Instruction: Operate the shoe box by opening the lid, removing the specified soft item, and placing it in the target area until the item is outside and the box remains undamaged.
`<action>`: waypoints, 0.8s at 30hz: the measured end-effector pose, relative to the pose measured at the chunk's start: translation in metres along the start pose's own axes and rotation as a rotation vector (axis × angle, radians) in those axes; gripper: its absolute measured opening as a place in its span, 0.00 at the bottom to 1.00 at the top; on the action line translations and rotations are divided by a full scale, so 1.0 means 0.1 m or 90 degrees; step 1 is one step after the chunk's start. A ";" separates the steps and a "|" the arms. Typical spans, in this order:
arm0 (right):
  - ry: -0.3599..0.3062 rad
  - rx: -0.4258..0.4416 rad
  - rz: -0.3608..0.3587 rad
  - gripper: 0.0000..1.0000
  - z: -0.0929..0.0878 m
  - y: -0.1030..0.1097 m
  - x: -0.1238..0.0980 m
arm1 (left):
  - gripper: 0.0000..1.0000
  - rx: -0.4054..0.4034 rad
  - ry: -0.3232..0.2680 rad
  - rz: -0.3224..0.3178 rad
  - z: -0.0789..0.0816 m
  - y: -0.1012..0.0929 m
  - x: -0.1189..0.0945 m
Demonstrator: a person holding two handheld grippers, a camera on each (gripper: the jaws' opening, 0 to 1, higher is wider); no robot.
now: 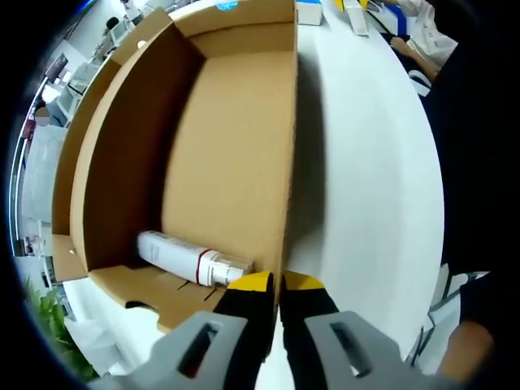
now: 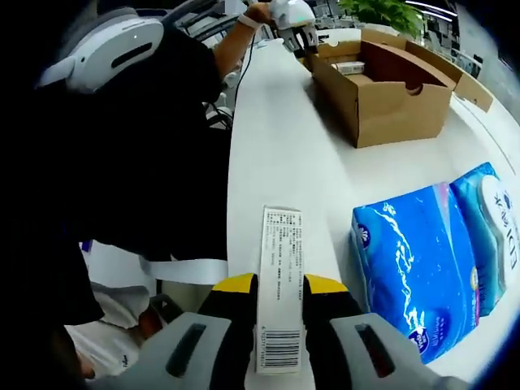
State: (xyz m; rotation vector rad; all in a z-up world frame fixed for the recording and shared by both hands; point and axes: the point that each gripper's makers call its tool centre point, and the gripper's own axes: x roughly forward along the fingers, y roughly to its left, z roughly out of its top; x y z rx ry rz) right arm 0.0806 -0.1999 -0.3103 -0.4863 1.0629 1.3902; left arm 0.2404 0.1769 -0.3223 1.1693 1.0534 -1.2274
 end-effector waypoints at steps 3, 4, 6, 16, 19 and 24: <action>-0.002 0.004 0.003 0.21 -0.01 -0.03 -0.01 | 0.02 0.000 0.000 0.000 0.00 0.00 0.00; -0.002 0.005 0.003 0.21 -0.01 -0.03 -0.01 | 0.03 0.000 0.000 0.000 0.00 0.00 0.00; -0.003 0.007 0.005 0.21 0.00 -0.03 -0.01 | 0.03 -0.001 -0.001 0.000 0.00 0.00 0.00; -0.017 -0.007 -0.006 0.22 0.04 -0.08 -0.01 | 0.03 -0.005 0.002 0.001 0.01 0.00 0.00; -0.019 -0.009 -0.005 0.22 0.04 -0.08 -0.01 | 0.03 -0.005 0.002 0.001 0.00 0.01 0.00; -0.004 0.017 0.033 0.21 0.02 0.02 0.02 | 0.03 -0.004 -0.002 0.002 0.01 0.01 -0.01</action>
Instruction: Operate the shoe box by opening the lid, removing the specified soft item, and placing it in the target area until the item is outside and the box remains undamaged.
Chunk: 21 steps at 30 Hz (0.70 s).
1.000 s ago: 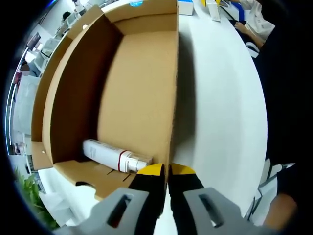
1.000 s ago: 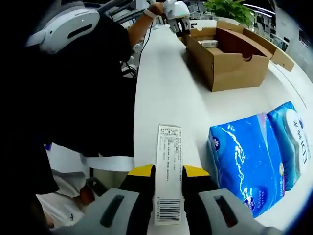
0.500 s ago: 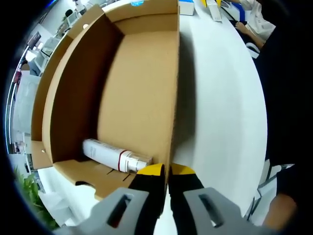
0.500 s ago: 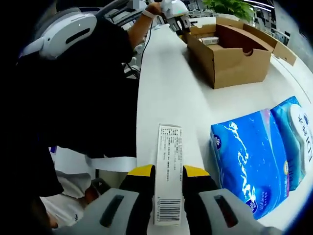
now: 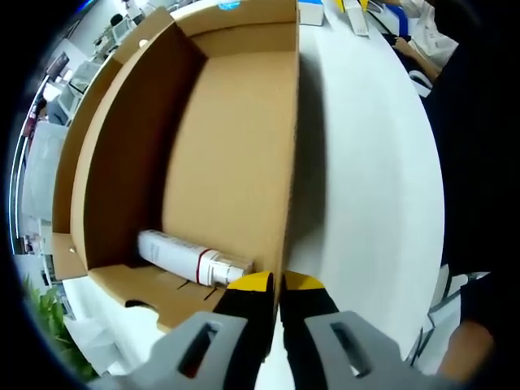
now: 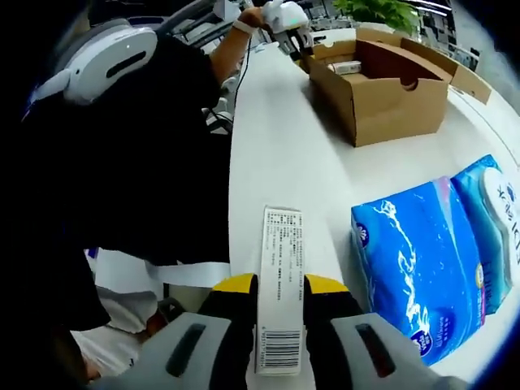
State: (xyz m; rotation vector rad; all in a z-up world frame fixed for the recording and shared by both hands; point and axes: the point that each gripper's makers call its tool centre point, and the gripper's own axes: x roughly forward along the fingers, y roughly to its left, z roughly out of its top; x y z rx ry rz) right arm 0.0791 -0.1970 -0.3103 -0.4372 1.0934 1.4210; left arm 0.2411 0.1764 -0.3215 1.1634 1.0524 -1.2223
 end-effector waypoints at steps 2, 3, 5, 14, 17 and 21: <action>0.001 0.005 0.007 0.21 0.00 0.00 0.00 | 0.03 0.001 0.000 0.000 0.00 0.00 0.00; 0.002 0.006 0.009 0.21 0.00 -0.01 0.00 | 0.03 0.001 0.000 0.001 0.00 0.00 0.00; 0.002 0.007 0.017 0.21 0.01 -0.02 0.00 | 0.03 0.002 -0.001 0.000 0.00 0.00 0.00; -0.024 0.010 0.001 0.24 0.08 -0.17 -0.03 | 0.03 0.003 -0.003 -0.002 0.00 0.00 0.00; -0.026 0.004 -0.006 0.26 0.07 -0.18 0.00 | 0.03 0.002 -0.003 -0.002 0.00 0.00 0.00; -0.028 0.010 -0.007 0.26 0.07 -0.18 0.01 | 0.03 0.003 -0.004 -0.001 0.00 0.00 0.00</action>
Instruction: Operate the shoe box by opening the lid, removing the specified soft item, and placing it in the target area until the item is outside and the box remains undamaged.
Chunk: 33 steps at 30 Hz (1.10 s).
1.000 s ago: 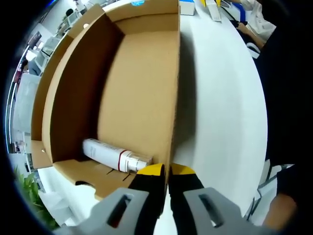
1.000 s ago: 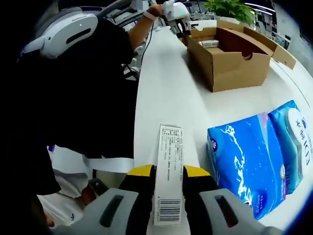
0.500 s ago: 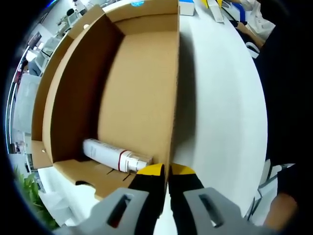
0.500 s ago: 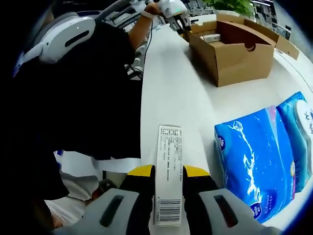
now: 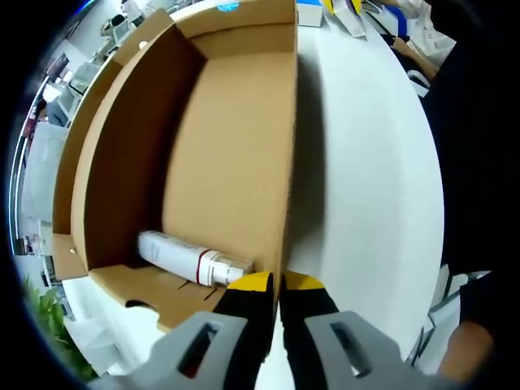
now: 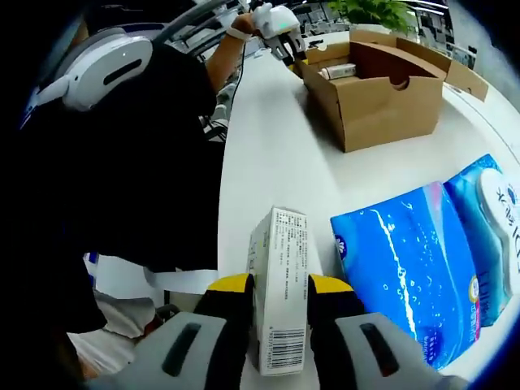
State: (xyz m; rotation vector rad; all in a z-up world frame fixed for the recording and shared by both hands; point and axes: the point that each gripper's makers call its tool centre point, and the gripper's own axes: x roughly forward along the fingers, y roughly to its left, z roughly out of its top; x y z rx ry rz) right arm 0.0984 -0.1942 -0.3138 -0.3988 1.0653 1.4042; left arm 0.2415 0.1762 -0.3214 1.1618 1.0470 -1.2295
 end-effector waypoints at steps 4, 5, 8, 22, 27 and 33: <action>-0.002 0.004 0.006 0.25 0.00 0.03 0.00 | 0.03 0.001 0.001 0.002 0.00 0.00 0.00; -0.003 -0.001 0.002 0.25 0.01 0.02 0.00 | 0.03 0.001 0.001 0.002 0.00 0.00 0.00; -0.009 -0.026 -0.017 0.26 0.03 -0.01 -0.02 | 0.03 0.000 -0.003 0.003 0.00 0.00 0.00; -0.014 -0.067 -0.091 0.28 0.04 -0.11 -0.08 | 0.03 -0.002 0.007 0.002 -0.01 0.00 0.01; -0.011 -0.072 -0.102 0.28 0.04 -0.12 -0.10 | 0.03 -0.003 0.004 0.002 -0.02 0.01 0.01; 0.001 -0.082 -0.115 0.28 0.04 -0.11 -0.10 | 0.03 -0.002 0.004 0.001 -0.02 0.01 0.01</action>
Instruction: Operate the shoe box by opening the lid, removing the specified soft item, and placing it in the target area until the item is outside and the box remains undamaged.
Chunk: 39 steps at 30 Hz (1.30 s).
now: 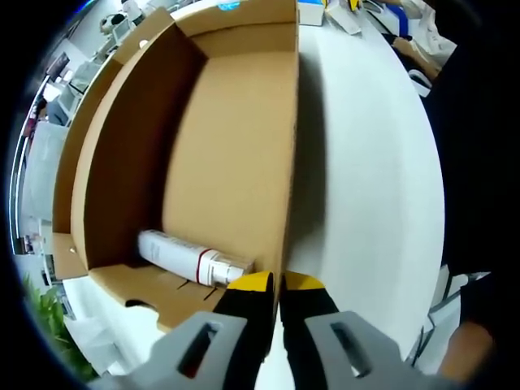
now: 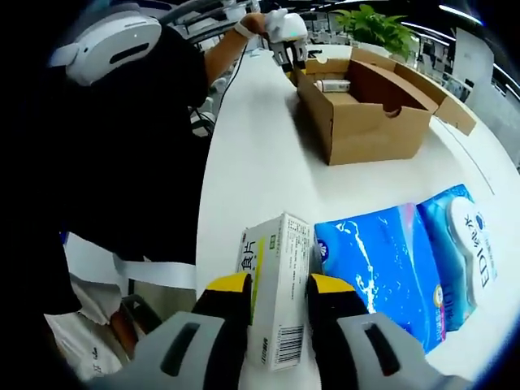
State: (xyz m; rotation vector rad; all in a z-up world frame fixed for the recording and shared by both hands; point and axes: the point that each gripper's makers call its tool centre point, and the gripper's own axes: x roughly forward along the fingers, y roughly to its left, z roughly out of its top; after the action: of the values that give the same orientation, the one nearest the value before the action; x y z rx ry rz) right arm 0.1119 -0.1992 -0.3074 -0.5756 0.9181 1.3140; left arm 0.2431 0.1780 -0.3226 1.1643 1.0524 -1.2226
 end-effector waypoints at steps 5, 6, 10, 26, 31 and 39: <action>0.007 -0.014 -0.005 0.28 0.01 0.00 -0.01 | 0.03 0.000 -0.001 0.001 0.00 0.00 0.00; 0.008 -0.018 -0.008 0.28 0.01 -0.01 -0.01 | 0.03 0.000 0.000 0.001 0.00 0.00 0.00; -0.002 -0.025 -0.017 0.28 0.05 0.01 -0.04 | 0.03 0.000 0.001 0.002 0.00 0.00 0.00; 0.036 -0.037 -0.086 0.45 0.05 0.13 0.00 | 0.03 0.002 0.003 0.008 0.00 -0.02 0.00; 0.090 -0.026 -0.144 0.48 -0.10 0.14 -0.03 | 0.03 0.003 0.004 0.009 0.00 -0.02 0.00; 0.099 0.002 -0.179 0.50 -0.25 0.21 0.06 | 0.03 0.004 0.005 0.009 0.00 -0.02 0.00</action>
State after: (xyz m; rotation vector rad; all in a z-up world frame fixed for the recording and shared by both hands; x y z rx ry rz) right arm 0.0860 -0.2120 -0.3226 -0.7825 0.9279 1.0257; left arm 0.2414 0.1780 -0.3224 1.1806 1.0453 -1.2117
